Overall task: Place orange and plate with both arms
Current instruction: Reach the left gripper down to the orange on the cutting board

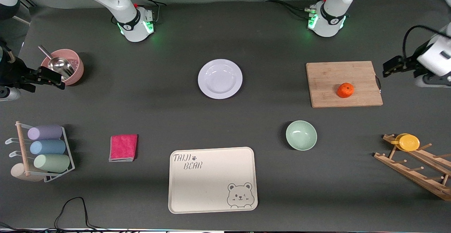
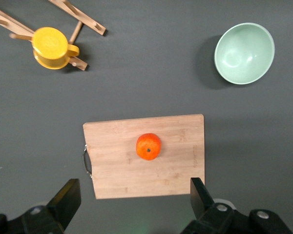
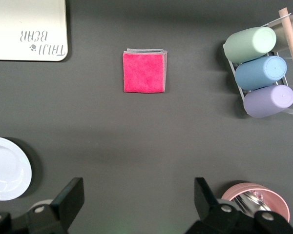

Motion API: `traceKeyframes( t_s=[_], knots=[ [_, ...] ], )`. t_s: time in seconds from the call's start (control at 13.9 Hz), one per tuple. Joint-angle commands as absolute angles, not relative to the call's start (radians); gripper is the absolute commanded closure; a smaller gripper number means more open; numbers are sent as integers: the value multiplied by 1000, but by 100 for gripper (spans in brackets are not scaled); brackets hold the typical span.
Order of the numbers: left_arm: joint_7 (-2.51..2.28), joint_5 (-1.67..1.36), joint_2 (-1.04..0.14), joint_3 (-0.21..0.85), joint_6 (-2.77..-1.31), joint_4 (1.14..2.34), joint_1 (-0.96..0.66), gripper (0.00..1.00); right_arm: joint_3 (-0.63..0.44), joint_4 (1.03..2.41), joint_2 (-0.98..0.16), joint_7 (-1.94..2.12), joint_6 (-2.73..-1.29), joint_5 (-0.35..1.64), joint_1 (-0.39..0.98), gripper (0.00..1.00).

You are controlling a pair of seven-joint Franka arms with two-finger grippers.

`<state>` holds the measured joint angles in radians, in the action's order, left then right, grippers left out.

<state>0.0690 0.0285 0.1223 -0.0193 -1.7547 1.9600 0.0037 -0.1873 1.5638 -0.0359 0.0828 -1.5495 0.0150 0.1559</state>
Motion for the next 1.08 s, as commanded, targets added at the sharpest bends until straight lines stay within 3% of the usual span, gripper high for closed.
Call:
traceKeyframes(
  t_s=[0.0,0.29,0.57,0.86,1.0],
  knots=[
    [84,28,192,-14,-1906,2179,0,0,-187,1583,-23,58,-1543,-2,163,0],
    [84,34,193,-14,-2122,2411,2,0,-183,1624,21,31,-1543,6,170,0],
    [81,32,163,-17,-2483,2650,18,0,-178,1803,174,-67,-1598,6,242,0],
    [81,32,56,-17,-2638,2710,23,0,-176,1989,333,-205,-1664,3,346,0],
    [83,32,34,-18,-2645,2711,23,0,-176,2026,359,-241,-1666,-3,376,0]
  ],
)
